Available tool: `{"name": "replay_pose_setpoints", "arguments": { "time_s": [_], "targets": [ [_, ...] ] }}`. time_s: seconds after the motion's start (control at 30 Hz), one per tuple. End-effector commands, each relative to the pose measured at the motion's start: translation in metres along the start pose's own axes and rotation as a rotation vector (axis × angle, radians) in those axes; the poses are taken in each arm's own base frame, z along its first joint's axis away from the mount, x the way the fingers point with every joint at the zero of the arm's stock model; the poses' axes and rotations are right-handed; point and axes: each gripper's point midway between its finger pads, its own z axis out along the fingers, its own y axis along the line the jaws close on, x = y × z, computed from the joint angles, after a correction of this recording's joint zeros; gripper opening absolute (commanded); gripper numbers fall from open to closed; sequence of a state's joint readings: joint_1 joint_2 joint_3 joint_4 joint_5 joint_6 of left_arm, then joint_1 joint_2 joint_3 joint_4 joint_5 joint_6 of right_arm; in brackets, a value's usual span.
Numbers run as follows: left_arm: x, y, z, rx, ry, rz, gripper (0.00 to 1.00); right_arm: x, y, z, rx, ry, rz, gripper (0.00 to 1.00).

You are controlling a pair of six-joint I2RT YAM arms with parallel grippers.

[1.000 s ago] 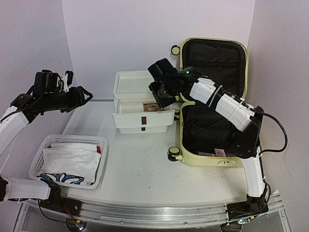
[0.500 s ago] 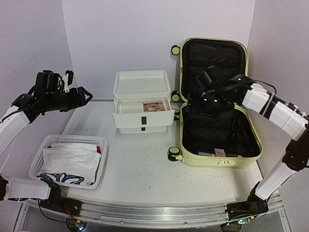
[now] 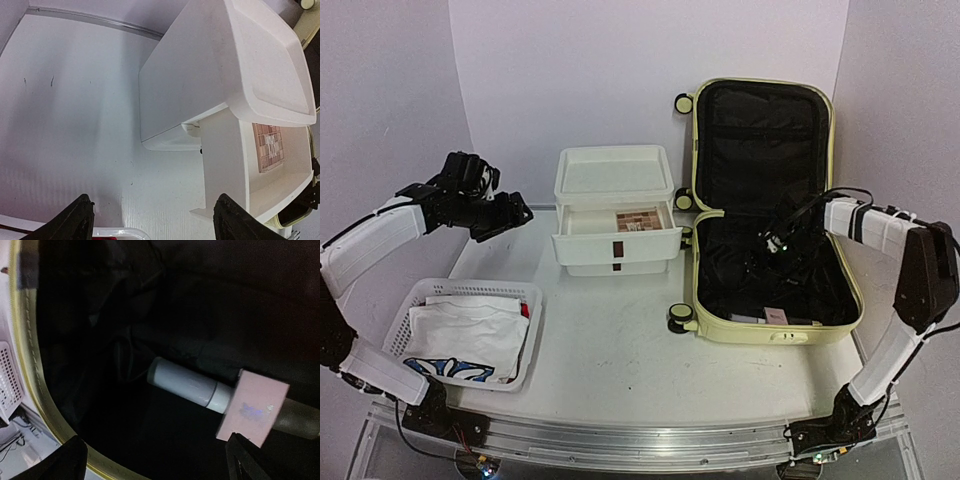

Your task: Open, take out, and arrange the luggage

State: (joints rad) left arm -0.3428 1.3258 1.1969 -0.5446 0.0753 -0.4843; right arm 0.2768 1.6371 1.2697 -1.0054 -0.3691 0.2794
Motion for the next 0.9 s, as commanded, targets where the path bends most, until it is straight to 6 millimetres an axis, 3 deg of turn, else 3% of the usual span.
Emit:
{"name": "replay_pose_setpoints", "arguments": {
  "time_s": [0.0,0.13,0.27,0.4,0.5,0.63,0.87],
  "targets": [
    [-0.019,-0.010,-0.023,-0.005,-0.003,-0.092,0.83,0.021,0.027,0.008,-0.212,0.126,0.047,0.98],
    [-0.012,0.011,-0.026,-0.094,-0.015,-0.160,0.83,0.033,0.010,0.021,-0.214,0.188,0.147,0.95],
    [-0.005,0.033,-0.022,-0.191,-0.036,-0.184,0.83,0.027,-0.011,0.022,-0.204,0.172,0.208,0.91],
    [-0.007,0.039,-0.010,-0.235,-0.028,-0.182,0.83,0.017,-0.050,0.013,-0.133,0.121,0.316,0.81],
    [-0.008,0.038,0.002,-0.243,-0.001,-0.179,0.83,0.027,-0.086,0.004,0.016,0.126,0.400,0.79],
    [-0.002,0.043,0.014,-0.276,0.044,-0.200,0.82,0.029,-0.092,-0.002,0.121,0.153,0.374,0.80],
    [0.001,0.053,0.025,-0.300,0.080,-0.230,0.82,0.019,-0.102,0.000,0.296,0.147,0.316,0.92]
  ]
}}
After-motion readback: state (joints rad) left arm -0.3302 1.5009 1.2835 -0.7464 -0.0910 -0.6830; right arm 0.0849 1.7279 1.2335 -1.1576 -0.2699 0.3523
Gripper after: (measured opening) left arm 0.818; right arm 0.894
